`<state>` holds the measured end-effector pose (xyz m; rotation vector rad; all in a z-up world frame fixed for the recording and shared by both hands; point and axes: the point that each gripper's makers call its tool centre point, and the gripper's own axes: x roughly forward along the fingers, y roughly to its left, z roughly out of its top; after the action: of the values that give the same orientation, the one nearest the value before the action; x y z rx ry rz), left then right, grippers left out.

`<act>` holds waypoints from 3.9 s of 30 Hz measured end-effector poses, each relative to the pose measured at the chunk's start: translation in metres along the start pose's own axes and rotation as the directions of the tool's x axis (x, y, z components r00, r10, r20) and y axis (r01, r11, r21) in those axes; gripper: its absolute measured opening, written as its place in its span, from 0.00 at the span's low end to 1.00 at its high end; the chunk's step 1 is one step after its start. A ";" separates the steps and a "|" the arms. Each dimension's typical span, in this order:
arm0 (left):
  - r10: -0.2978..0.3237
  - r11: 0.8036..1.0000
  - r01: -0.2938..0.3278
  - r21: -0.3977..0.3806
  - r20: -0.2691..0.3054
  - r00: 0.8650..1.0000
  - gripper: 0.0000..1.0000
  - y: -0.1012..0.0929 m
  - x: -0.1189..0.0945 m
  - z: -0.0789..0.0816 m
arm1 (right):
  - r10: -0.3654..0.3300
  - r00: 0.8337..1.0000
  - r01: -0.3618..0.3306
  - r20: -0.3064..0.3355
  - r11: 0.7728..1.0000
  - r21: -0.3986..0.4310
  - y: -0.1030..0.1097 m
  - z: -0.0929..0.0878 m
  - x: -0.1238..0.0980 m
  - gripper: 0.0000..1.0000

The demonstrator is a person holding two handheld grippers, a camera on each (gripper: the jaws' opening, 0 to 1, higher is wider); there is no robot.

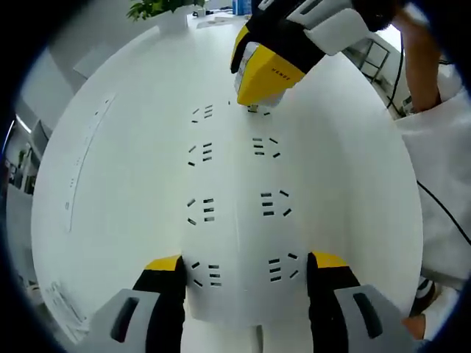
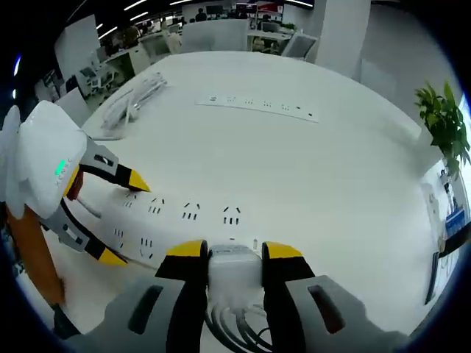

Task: Straighten the power strip on the desk, plug the charger into it

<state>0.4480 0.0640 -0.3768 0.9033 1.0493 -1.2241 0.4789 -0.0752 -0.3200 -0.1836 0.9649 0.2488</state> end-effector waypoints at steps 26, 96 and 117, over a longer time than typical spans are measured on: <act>0.006 1.000 -0.007 -0.019 -0.014 1.000 0.69 0.000 0.000 -0.001 | -0.024 0.996 0.025 0.085 1.000 -0.014 -0.001 -0.007 0.008 0.28; -0.002 1.000 0.002 -0.019 0.020 1.000 0.72 0.004 0.001 0.003 | 0.186 0.981 -0.168 0.060 0.959 -0.228 0.007 0.027 0.005 0.24; 0.005 0.999 -0.004 -0.039 0.029 1.000 0.73 0.005 0.003 0.004 | 0.198 0.980 -0.181 0.003 0.900 -0.396 0.009 0.018 0.009 0.28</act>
<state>0.4535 0.0595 -0.3786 0.8546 1.0443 -1.2057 0.4959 -0.0607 -0.3178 -0.4534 0.8817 0.6271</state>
